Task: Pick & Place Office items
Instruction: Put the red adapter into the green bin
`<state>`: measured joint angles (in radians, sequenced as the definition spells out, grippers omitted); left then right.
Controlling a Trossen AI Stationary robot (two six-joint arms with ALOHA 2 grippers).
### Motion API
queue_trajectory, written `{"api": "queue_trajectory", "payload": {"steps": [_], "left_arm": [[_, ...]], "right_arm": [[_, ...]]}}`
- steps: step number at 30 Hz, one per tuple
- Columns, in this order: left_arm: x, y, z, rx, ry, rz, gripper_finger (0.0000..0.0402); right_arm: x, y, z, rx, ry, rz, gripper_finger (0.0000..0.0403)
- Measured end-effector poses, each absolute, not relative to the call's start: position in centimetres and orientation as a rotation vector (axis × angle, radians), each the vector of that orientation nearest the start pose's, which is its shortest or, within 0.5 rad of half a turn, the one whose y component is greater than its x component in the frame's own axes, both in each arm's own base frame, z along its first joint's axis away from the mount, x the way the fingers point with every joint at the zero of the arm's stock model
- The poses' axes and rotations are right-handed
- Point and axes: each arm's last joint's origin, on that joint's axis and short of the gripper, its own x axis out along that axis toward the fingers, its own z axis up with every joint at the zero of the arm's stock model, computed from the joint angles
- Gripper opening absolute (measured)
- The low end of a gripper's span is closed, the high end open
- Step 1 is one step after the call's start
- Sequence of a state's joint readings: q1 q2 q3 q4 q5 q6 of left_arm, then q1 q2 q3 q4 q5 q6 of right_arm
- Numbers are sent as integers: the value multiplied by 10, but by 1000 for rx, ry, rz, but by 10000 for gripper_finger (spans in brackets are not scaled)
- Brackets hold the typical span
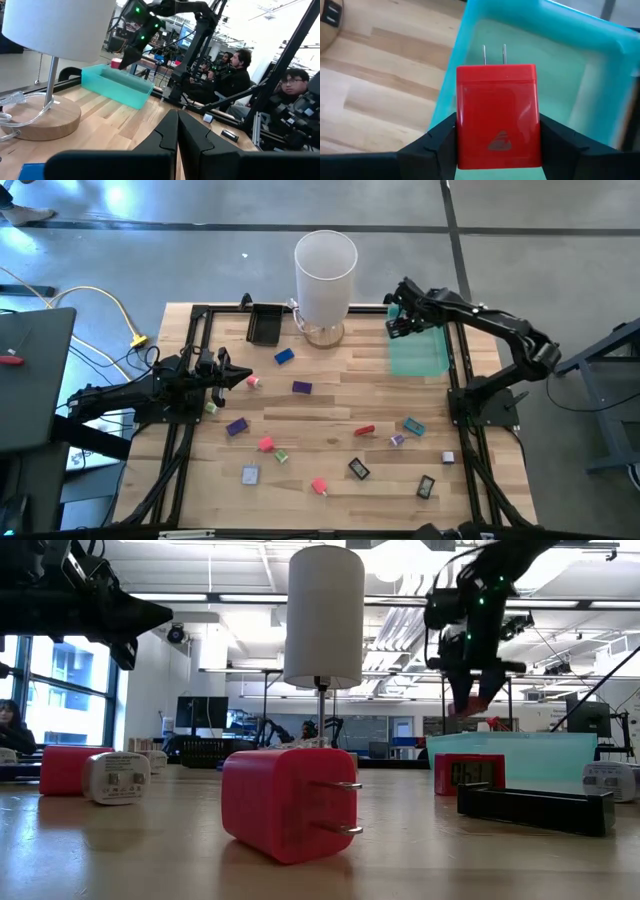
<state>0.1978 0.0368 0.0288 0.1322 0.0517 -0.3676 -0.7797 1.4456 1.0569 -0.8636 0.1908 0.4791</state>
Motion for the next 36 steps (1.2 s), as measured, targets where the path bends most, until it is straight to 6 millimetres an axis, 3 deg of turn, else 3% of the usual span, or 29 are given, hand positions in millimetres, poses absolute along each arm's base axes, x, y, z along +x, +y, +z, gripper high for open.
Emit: {"api": "queue_trajectory", "payload": {"steps": [19,29,36], "left_arm": [[96,18,183,-351,-147,122,1],[96,18,183,-351,-147,122,1],[96,18,183,-351,-147,122,1]], "right_arm": [[162,-208,182,813,847,-1193,203],[172,-220,150,830,899,-1202,202],[175,-224,146,830,879,-1204,221]]}}
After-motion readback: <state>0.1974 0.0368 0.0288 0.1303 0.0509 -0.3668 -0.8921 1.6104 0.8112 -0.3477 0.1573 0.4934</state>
